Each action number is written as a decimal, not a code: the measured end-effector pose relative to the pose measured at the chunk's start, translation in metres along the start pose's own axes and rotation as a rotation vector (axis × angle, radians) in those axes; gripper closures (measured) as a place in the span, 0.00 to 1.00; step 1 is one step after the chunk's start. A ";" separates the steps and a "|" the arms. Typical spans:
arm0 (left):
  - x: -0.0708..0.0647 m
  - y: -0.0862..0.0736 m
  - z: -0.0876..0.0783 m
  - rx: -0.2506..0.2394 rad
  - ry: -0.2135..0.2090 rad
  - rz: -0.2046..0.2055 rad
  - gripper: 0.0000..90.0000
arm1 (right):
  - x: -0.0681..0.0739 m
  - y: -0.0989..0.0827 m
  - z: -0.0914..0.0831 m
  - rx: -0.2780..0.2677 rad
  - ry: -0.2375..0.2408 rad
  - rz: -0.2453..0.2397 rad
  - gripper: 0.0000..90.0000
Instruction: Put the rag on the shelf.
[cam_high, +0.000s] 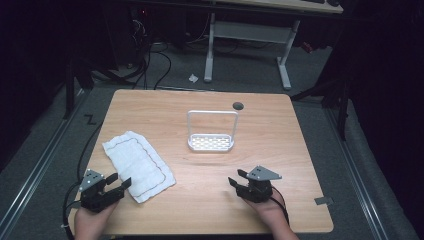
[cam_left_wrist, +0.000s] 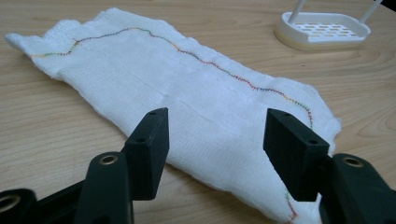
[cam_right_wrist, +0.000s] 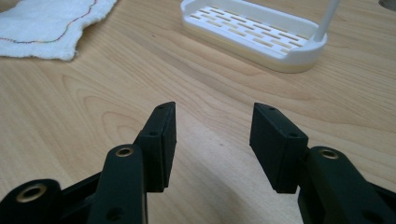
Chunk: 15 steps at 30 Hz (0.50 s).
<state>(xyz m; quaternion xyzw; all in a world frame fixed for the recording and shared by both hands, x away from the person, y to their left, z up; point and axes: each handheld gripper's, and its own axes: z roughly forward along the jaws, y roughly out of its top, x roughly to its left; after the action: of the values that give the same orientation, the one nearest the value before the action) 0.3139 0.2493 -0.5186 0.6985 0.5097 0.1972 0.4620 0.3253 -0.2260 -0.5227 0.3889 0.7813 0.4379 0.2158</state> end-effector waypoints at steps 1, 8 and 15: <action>0.000 -0.001 0.001 0.001 -0.003 -0.008 0.46 | -0.001 0.000 0.002 0.003 -0.001 -0.012 0.57; 0.006 -0.005 0.003 0.014 0.009 -0.026 0.46 | -0.004 -0.002 0.003 0.011 -0.005 0.007 0.57; -0.004 0.005 0.014 0.003 0.002 -0.011 0.83 | -0.004 0.001 0.012 0.015 -0.005 0.014 0.57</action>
<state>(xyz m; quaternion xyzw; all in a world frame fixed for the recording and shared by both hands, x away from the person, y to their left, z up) 0.3255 0.2396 -0.5206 0.6961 0.5145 0.1945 0.4614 0.3361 -0.2224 -0.5285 0.3973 0.7813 0.4324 0.2118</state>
